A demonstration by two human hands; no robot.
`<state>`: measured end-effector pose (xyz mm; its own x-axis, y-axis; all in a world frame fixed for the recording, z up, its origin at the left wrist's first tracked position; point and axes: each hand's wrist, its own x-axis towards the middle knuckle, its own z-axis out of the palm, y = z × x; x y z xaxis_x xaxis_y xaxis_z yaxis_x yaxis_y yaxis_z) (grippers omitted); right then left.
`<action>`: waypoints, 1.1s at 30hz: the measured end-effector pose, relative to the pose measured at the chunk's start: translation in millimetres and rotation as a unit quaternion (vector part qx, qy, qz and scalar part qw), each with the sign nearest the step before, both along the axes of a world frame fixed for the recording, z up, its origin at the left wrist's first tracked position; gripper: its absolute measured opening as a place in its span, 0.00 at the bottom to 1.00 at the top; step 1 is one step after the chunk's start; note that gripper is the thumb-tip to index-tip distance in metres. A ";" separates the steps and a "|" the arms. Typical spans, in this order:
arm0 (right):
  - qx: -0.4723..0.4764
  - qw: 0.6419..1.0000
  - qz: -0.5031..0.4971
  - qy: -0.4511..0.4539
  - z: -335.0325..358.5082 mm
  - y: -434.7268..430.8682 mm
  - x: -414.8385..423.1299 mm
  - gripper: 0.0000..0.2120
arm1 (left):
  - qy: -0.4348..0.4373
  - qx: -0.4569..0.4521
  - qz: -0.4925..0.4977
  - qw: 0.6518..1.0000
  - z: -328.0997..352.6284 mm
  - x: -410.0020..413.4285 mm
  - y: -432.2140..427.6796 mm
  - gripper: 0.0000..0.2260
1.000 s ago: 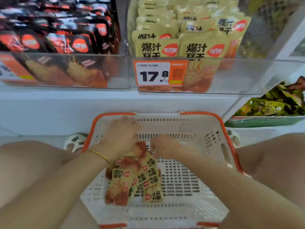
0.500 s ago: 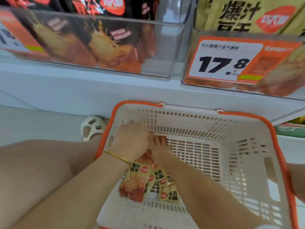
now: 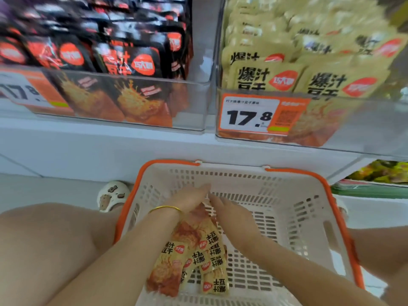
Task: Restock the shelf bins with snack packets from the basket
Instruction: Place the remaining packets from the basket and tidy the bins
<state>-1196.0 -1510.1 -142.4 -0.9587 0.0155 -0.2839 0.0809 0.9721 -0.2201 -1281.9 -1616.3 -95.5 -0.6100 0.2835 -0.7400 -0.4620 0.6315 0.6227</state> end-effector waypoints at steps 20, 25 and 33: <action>-0.384 0.785 -0.315 0.370 276.6 162.2 61.1 0.09 | 0.607 0.163 -0.161 0.761 231.8 27.1 102.6 0.08; -0.084 0.856 -0.367 0.353 288.3 196.7 4.3 0.07 | 0.658 -0.046 -0.325 0.678 227.0 -4.3 136.5 0.20; -0.161 0.882 -0.417 0.154 244.4 231.7 -48.4 0.27 | 0.641 -0.121 -0.345 0.675 213.7 -3.4 142.4 0.22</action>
